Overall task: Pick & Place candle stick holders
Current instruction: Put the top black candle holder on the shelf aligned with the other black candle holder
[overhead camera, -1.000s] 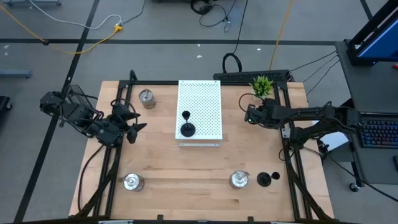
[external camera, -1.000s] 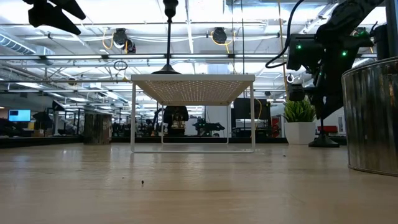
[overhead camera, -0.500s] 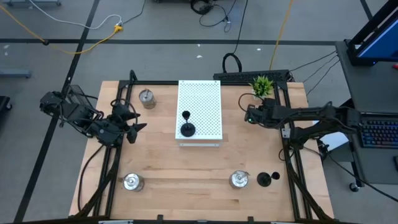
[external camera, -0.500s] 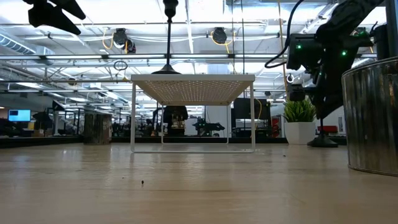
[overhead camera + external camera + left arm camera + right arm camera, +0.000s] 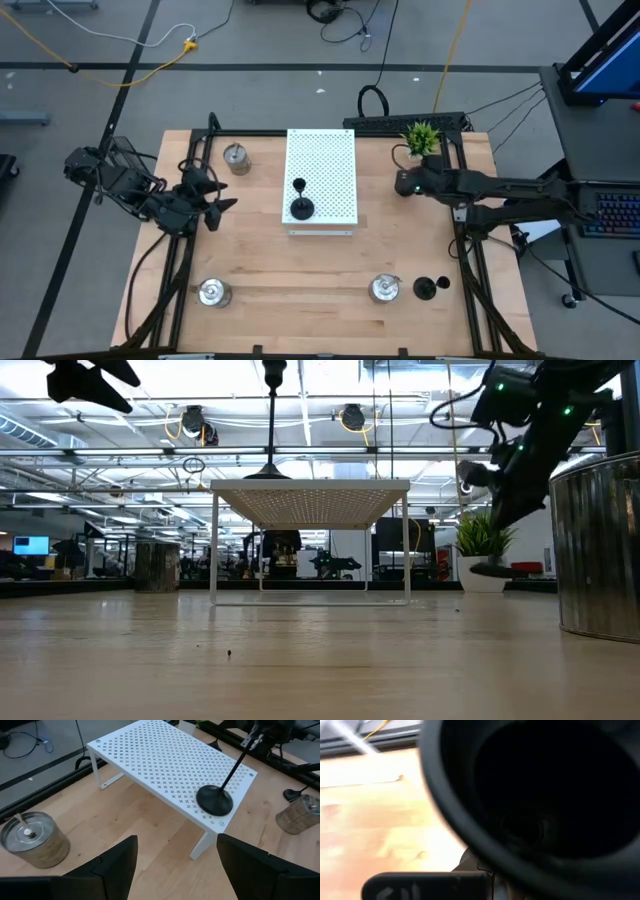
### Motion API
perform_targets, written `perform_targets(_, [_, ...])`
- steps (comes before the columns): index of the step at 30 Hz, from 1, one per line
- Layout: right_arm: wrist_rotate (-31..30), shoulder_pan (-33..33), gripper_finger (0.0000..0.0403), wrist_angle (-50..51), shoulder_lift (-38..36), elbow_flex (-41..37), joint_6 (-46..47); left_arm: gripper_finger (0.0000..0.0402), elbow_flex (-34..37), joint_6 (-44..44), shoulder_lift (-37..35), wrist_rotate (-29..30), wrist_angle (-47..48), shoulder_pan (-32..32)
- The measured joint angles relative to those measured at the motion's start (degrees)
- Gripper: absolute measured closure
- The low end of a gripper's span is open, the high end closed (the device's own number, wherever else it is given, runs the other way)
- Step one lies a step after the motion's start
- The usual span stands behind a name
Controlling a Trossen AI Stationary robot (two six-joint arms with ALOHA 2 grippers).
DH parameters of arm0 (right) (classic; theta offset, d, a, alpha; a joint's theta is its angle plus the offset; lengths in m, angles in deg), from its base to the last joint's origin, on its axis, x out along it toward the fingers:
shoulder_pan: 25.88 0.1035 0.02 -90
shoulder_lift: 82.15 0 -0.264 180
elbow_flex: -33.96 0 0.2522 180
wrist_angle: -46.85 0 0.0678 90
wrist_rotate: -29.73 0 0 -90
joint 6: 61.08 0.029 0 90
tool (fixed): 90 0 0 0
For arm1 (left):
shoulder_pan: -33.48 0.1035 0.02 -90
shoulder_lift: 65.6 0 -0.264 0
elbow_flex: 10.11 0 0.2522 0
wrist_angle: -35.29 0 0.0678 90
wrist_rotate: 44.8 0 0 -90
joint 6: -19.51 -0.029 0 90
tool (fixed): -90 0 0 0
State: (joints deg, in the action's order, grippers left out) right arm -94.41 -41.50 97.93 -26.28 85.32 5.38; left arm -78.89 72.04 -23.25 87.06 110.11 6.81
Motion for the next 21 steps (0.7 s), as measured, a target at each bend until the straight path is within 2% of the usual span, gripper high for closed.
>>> perform_targets(4, [4.43, -0.02, 0.0395, -4.72, -5.05, 0.0, -7.37, 0.0128, 0.0, -2.72, 0.0, 0.05, -2.76, 0.0])
perform_targets(12, [12.3, 0.0, 0.0395, -22.02, -11.31, 0.06, -22.28, 0.0128, 0.0, -7.18, 0.0, 1.33, -7.07, 0.02])
perform_targets(21, [16.08, -0.02, 0.0395, -20.56, -10.47, 10.69, -33.88, 0.0128, 0.0, -13.89, 0.0, 2.46, -15.0, 2.8])
